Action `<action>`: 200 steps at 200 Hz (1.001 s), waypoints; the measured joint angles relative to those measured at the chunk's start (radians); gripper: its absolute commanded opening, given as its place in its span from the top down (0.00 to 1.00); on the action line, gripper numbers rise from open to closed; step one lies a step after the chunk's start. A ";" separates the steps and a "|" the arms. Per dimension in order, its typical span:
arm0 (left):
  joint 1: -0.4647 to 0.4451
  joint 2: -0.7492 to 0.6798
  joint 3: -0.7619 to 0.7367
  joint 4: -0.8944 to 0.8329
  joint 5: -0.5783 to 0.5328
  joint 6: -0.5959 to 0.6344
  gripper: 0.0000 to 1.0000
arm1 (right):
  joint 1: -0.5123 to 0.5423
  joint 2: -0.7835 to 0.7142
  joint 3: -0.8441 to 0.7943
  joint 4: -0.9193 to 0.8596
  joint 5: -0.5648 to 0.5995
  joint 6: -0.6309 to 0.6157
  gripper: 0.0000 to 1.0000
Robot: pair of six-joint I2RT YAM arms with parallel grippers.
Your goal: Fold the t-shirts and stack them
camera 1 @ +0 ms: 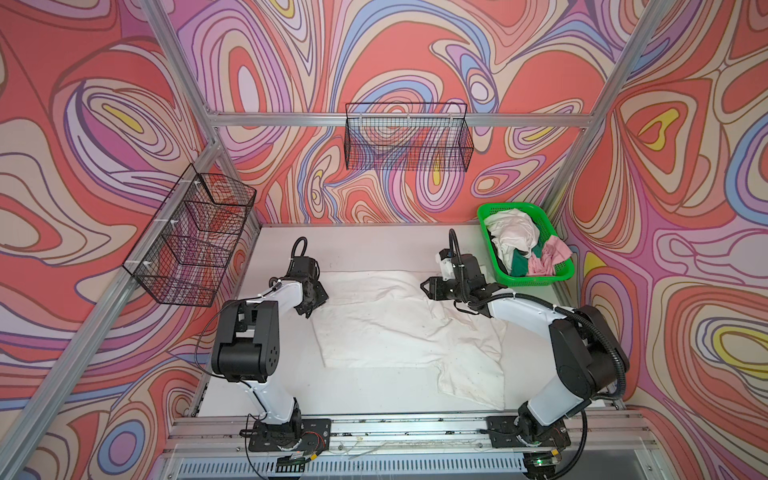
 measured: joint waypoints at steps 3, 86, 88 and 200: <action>0.000 0.000 0.000 0.000 0.000 0.000 0.70 | 0.000 0.000 0.000 0.000 0.000 0.000 0.44; -0.013 0.005 0.000 -0.007 -0.008 0.004 1.00 | 0.000 0.000 -0.001 0.001 0.000 0.000 0.44; -0.013 0.005 0.000 -0.008 -0.008 0.004 1.00 | 0.000 0.000 -0.001 0.001 0.000 0.000 0.44; -0.013 -0.023 0.145 -0.041 -0.065 0.114 1.00 | 0.000 0.000 -0.004 0.001 0.000 0.007 0.44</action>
